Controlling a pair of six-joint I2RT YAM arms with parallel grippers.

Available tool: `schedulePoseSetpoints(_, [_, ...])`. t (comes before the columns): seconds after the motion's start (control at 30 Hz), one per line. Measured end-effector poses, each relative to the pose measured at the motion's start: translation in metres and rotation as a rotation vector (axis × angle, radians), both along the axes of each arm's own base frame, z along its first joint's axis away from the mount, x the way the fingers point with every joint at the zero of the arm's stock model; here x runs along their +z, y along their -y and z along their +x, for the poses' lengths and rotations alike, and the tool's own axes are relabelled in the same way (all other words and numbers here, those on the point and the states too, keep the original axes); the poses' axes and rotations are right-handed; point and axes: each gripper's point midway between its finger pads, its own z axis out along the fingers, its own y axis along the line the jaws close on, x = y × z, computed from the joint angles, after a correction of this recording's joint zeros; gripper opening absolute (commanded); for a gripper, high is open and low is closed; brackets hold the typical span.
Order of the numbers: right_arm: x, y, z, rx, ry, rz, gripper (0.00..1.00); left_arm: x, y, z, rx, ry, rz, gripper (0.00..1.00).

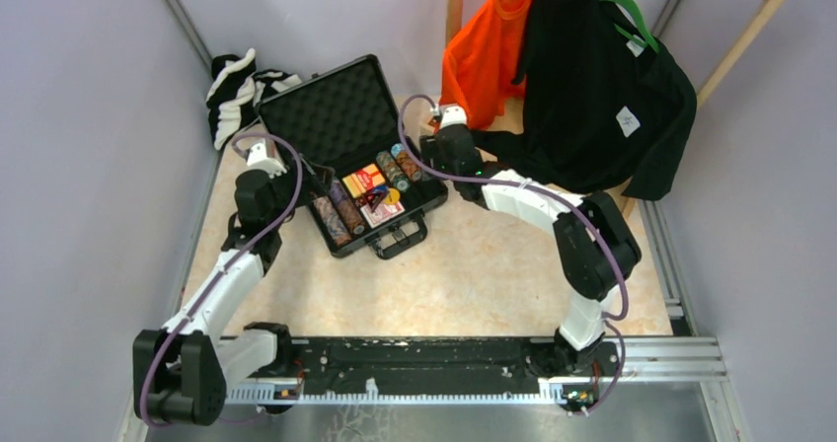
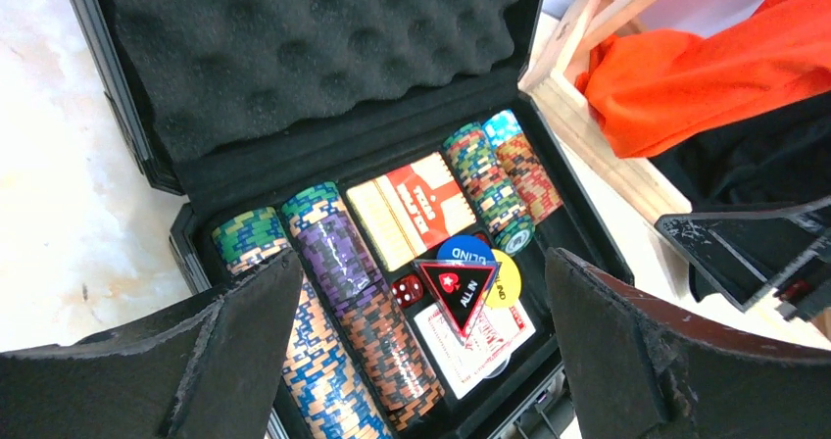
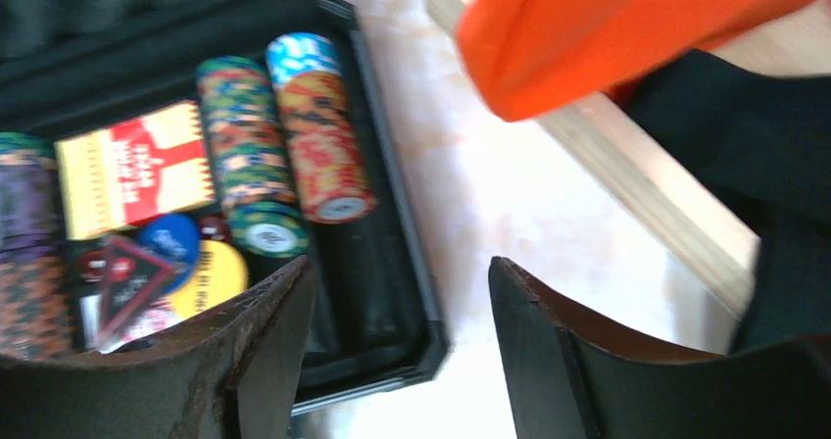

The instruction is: Pack up texas hold em set

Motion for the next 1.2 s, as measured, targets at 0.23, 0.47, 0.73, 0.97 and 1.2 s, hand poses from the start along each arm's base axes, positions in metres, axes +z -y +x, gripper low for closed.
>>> schedulePoseSetpoints(0.23, [-0.047, 0.028, 0.014, -0.039, -0.081, -0.111, 0.48, 0.005, -0.004, 0.0, 0.018, 0.006, 0.017, 0.99])
schedulePoseSetpoints(0.47, [-0.089, 0.022, 0.002, 0.015, -0.186, -0.139, 0.3, 0.0, -0.009, -0.001, 0.037, -0.012, 0.033, 0.99])
schedulePoseSetpoints(0.73, [-0.088, 0.026, -0.001, 0.018, -0.177, -0.105, 0.09, -0.002, -0.01, -0.002, 0.042, -0.021, 0.036, 0.99])
schedulePoseSetpoints(0.97, [-0.088, 0.031, -0.034, 0.041, -0.207, -0.043, 0.02, 0.0, -0.012, -0.002, 0.053, -0.016, 0.037, 0.99])
schedulePoseSetpoints(1.2, [-0.089, 0.027, -0.061, 0.063, -0.216, -0.03, 0.02, 0.005, -0.014, -0.002, 0.071, 0.001, 0.036, 0.99])
